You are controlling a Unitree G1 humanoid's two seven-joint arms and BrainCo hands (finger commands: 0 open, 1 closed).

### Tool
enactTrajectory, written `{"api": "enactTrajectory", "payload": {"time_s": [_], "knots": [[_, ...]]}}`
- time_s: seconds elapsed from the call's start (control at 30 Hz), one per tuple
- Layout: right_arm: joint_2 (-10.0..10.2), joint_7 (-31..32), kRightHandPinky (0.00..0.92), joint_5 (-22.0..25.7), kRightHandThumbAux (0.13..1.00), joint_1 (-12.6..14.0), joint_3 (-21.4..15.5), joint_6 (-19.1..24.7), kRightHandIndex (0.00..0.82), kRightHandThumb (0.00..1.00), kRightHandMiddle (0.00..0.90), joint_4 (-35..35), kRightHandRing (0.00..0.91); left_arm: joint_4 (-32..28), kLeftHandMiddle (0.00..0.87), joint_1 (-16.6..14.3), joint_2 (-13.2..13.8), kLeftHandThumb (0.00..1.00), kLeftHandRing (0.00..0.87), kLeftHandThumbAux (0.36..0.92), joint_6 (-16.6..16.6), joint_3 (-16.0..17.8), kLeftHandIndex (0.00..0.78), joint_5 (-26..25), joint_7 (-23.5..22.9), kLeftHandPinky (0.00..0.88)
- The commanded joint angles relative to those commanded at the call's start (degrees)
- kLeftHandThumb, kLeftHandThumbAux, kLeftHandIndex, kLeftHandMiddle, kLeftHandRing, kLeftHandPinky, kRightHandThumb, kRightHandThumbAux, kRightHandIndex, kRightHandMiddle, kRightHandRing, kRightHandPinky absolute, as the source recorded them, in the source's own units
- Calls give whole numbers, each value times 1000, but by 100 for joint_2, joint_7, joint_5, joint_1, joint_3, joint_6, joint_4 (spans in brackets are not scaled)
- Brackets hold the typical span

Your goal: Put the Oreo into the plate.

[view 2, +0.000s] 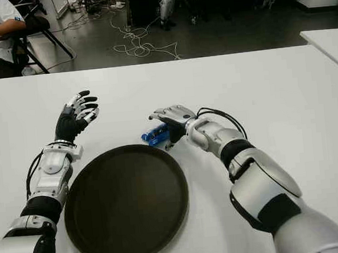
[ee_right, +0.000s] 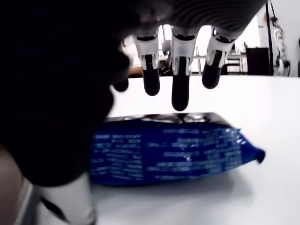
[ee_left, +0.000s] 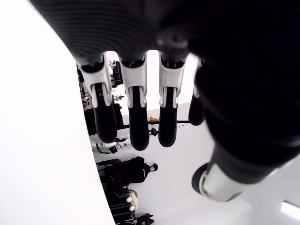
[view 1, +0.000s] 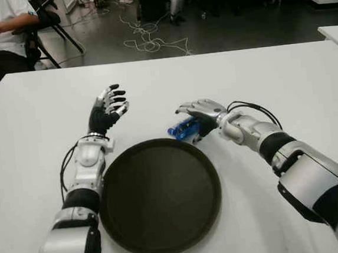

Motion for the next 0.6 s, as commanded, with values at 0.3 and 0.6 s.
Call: {"api": "enactTrajectory", "payload": {"time_s": [0.3,0.6], "knots": [[16,124,491,138,883,50,-70,-34,455,0,522,8,529,-91,281,47,0,263,268,775,23,3,200,-17,-29,282],[1,279,531,217,896,64,-124,-96,467,0,567,16,567,-155,269,83,13,242,256,772,45,-14,198,19,-5,272]]}}
